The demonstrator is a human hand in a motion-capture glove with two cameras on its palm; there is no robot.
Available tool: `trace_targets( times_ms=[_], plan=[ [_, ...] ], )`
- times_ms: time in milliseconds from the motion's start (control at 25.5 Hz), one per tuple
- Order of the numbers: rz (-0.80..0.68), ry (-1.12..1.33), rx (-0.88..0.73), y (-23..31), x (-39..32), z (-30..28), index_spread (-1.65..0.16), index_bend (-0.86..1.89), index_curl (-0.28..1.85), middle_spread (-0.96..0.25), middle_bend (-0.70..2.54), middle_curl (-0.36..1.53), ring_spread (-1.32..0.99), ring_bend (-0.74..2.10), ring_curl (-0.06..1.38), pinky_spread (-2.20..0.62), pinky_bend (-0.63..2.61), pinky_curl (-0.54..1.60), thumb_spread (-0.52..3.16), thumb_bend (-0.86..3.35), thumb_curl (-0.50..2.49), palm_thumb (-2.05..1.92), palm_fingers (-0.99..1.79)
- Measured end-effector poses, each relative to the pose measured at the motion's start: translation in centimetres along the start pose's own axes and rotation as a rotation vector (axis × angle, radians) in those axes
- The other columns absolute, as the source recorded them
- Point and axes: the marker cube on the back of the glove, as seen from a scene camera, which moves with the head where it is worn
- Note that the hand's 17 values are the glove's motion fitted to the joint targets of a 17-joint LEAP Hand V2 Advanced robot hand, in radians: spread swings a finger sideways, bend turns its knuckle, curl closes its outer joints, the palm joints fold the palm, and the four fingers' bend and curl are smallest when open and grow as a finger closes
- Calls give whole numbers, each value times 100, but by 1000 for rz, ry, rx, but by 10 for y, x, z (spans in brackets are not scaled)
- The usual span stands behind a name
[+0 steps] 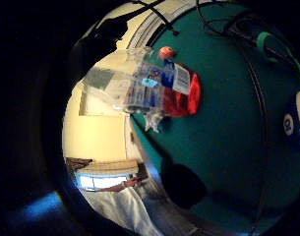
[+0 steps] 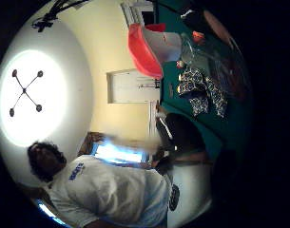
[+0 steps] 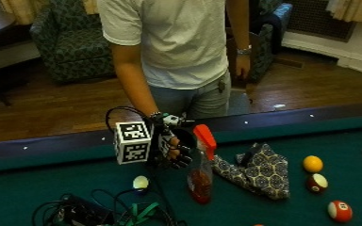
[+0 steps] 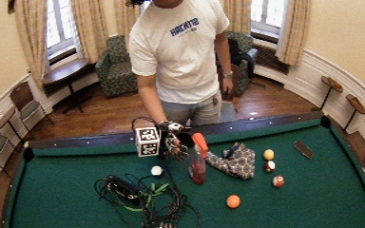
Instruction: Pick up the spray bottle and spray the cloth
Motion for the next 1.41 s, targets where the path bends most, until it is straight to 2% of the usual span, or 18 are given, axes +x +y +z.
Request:
trace_targets(
  times_ms=[784, 1411],
  plan=[
    [43, 38, 47, -70, 0, 42, -39, 11, 26, -15, 21, 36, -14, 33, 32, 17, 26, 34, 90, -4, 31, 59, 51],
    [1, 7, 69, -107, 1, 53, -37, 13, 26, -17, 19, 36, -18, 47, 35, 7, 22, 34, 84, -4, 32, 53, 73]
  ],
)
